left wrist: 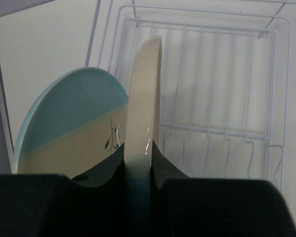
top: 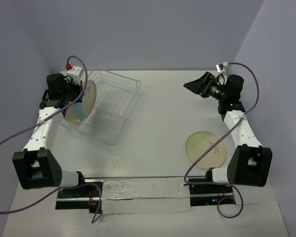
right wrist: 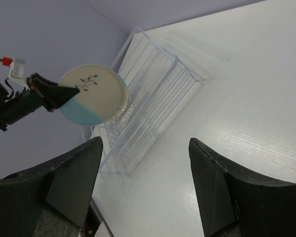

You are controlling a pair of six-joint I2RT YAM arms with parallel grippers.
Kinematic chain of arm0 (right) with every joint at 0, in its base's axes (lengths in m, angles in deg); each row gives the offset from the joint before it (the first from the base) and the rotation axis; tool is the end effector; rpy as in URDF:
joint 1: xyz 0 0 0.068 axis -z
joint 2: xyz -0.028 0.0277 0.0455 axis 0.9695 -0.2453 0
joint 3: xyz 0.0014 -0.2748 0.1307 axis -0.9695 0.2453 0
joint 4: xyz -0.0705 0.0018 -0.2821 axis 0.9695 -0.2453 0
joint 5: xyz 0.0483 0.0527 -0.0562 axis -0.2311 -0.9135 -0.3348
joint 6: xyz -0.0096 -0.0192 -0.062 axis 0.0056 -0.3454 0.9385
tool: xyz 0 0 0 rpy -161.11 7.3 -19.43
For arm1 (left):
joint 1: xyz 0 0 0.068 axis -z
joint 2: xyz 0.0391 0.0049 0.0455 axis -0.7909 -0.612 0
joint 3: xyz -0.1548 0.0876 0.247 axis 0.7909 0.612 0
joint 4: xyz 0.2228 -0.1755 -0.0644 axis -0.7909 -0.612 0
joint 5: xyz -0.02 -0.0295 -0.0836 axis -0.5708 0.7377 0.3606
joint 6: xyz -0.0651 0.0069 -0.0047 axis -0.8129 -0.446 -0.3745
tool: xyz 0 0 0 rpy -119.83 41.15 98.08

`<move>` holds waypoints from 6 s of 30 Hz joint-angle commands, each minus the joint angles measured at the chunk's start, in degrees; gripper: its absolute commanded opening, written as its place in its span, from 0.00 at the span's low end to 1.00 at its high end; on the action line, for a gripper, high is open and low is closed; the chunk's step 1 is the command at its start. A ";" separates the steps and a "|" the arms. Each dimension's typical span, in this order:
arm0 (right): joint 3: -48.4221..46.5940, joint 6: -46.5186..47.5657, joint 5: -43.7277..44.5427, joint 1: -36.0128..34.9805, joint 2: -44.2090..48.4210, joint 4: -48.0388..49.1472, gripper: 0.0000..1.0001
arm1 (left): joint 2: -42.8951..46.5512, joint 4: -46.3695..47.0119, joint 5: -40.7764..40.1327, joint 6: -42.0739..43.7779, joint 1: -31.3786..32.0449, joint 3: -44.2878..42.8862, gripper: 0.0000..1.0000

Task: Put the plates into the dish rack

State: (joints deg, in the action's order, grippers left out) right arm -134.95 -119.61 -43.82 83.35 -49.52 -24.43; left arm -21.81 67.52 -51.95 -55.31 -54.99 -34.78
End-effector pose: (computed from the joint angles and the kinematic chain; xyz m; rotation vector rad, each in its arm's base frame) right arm 0.3353 -0.0051 0.3450 0.0358 1.8081 1.1065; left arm 0.3490 0.0038 0.3395 0.3318 2.0622 -0.1001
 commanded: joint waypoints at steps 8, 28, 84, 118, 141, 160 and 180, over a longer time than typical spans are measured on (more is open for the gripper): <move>0.28 0.69 -1.64 0.62 0.09 0.71 0.78 | -0.25 7.32 1.38 -3.63 -0.14 0.88 0.00; 1.00 0.83 -1.95 0.89 -0.29 0.76 0.78 | -5.61 6.10 1.28 -7.77 0.75 2.40 0.42; 20.89 0.58 25.65 21.83 14.82 -35.35 0.88 | -11.17 9.85 -4.85 -23.54 33.94 -15.25 0.99; 29.71 -4.81 51.69 25.25 16.14 -39.63 0.90 | -17.36 19.86 9.62 -26.57 34.98 -11.60 0.99; 30.55 -4.86 41.69 4.25 10.16 -31.78 0.62 | -33.18 13.47 12.02 -28.27 46.41 -15.55 0.95; 27.80 -3.12 39.77 -1.98 3.86 -27.41 0.65 | -44.27 5.45 -4.08 -32.00 49.65 -21.38 0.41; 28.54 -1.10 40.02 -2.01 4.47 -26.89 0.68 | -37.39 4.85 -11.74 -28.49 49.01 -18.80 0.49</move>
State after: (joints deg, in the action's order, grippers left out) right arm -107.76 -122.77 -5.78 81.78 -44.70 -49.21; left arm -59.08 75.15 -57.40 -85.77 -5.20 -50.74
